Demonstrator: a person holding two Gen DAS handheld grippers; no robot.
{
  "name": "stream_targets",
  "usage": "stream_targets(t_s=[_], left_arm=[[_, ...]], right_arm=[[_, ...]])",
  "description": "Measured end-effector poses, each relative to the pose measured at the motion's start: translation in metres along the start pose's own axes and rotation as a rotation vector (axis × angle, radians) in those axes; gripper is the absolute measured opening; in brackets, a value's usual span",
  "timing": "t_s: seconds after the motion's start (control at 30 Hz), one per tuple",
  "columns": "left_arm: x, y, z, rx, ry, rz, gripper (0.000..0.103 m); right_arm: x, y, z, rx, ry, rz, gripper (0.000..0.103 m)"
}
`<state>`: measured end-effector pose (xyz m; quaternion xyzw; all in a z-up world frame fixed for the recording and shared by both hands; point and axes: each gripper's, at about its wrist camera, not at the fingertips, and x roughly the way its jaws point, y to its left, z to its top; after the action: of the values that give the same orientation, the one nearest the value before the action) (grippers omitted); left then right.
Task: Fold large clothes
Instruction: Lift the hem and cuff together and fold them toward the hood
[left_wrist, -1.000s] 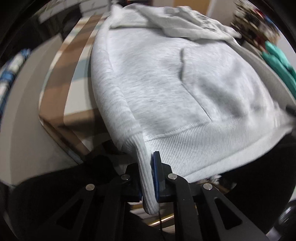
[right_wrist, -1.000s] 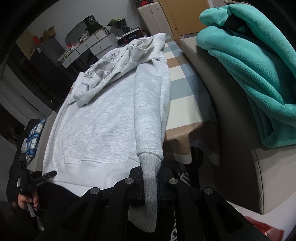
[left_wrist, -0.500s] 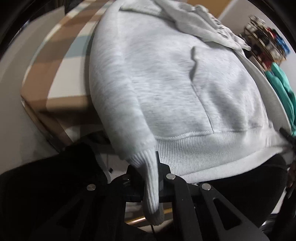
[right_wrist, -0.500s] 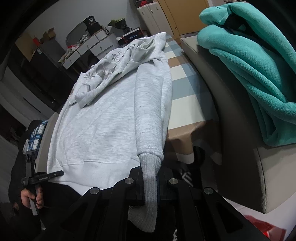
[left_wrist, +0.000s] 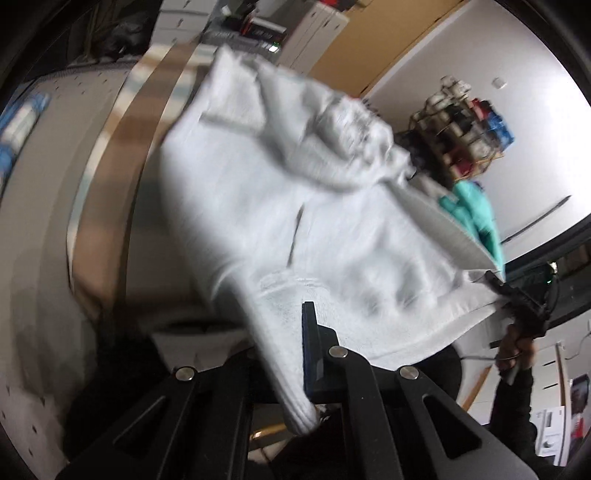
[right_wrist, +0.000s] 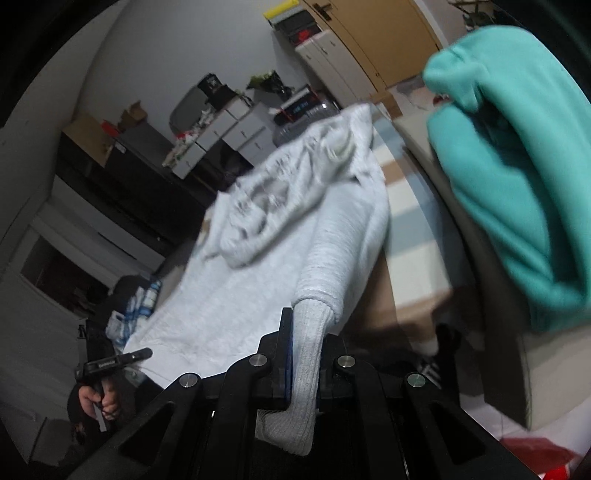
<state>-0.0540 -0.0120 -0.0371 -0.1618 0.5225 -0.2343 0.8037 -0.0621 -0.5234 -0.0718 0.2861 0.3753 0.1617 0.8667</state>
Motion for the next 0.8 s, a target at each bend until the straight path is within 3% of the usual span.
stream_targets(t_s=[0.13, 0.23, 0.3, 0.4, 0.5, 0.67, 0.8], left_arm=[[-0.001, -0.023, 0.067, 0.017, -0.038, 0.009, 0.001], [0.002, -0.032, 0.127, 0.017, -0.039, 0.011, 0.001], [0.012, -0.033, 0.181, -0.001, -0.034, 0.016, 0.001], [0.021, -0.025, 0.237, -0.042, -0.031, 0.037, 0.001], [0.055, -0.011, 0.294, -0.105, -0.010, 0.055, 0.001], [0.119, 0.027, 0.345, -0.224, 0.035, 0.097, 0.001], [0.165, 0.076, 0.366, -0.338, 0.066, 0.118, 0.001]], right_arm=[[0.009, 0.026, 0.052, -0.022, -0.051, -0.023, 0.007], [0.032, 0.045, 0.112, -0.026, -0.053, -0.088, 0.007], [0.051, 0.048, 0.157, 0.014, -0.045, -0.112, 0.006], [0.088, 0.043, 0.223, 0.082, -0.041, -0.167, 0.006], [0.134, 0.025, 0.280, 0.188, -0.022, -0.207, 0.007], [0.230, -0.009, 0.343, 0.238, 0.048, -0.351, 0.006], [0.303, -0.049, 0.360, 0.296, 0.113, -0.379, 0.007]])
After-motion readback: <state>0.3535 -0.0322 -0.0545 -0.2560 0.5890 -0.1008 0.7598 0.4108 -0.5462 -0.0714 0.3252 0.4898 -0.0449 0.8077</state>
